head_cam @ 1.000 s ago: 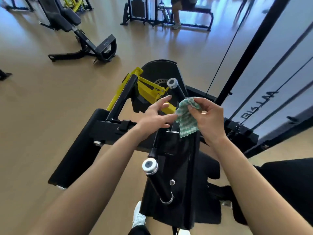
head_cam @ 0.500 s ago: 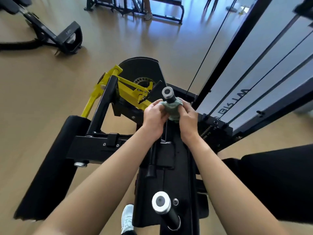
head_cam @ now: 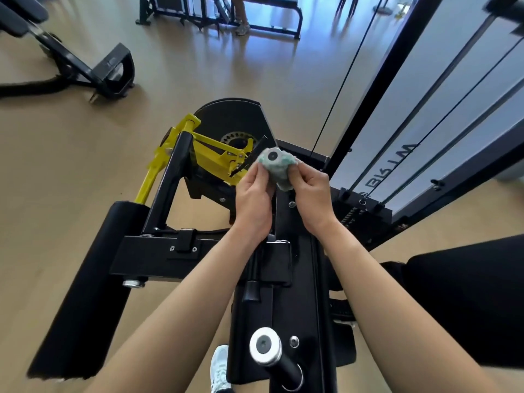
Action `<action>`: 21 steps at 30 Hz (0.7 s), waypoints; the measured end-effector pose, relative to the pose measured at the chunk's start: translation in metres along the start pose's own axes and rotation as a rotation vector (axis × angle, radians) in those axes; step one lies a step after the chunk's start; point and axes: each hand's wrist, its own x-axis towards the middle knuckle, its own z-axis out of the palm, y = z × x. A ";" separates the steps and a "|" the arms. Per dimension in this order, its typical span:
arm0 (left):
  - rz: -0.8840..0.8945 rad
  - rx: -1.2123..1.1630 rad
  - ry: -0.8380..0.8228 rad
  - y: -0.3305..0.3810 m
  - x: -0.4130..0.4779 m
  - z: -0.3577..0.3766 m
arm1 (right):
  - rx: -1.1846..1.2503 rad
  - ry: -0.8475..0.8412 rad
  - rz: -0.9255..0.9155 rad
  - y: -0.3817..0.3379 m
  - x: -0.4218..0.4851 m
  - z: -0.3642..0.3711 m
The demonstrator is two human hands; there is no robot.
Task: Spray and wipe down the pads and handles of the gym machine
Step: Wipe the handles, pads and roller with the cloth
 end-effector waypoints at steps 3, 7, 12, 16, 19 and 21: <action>-0.128 0.098 0.027 -0.019 0.003 0.000 | -0.121 0.039 0.114 0.015 0.004 -0.009; -0.214 0.105 0.089 -0.007 0.011 0.008 | -0.118 0.021 0.157 0.010 0.009 -0.008; -0.004 -0.063 0.052 0.025 0.007 0.008 | 0.031 -0.037 -0.031 -0.015 0.001 0.007; -0.045 -0.024 0.074 0.008 0.006 0.007 | -0.092 0.006 0.009 -0.001 -0.002 0.000; -0.229 0.086 0.101 -0.013 0.006 0.007 | -0.208 0.036 0.122 0.017 -0.001 -0.009; -0.286 0.110 0.109 -0.014 0.007 0.010 | -0.222 0.033 0.159 0.024 0.001 -0.011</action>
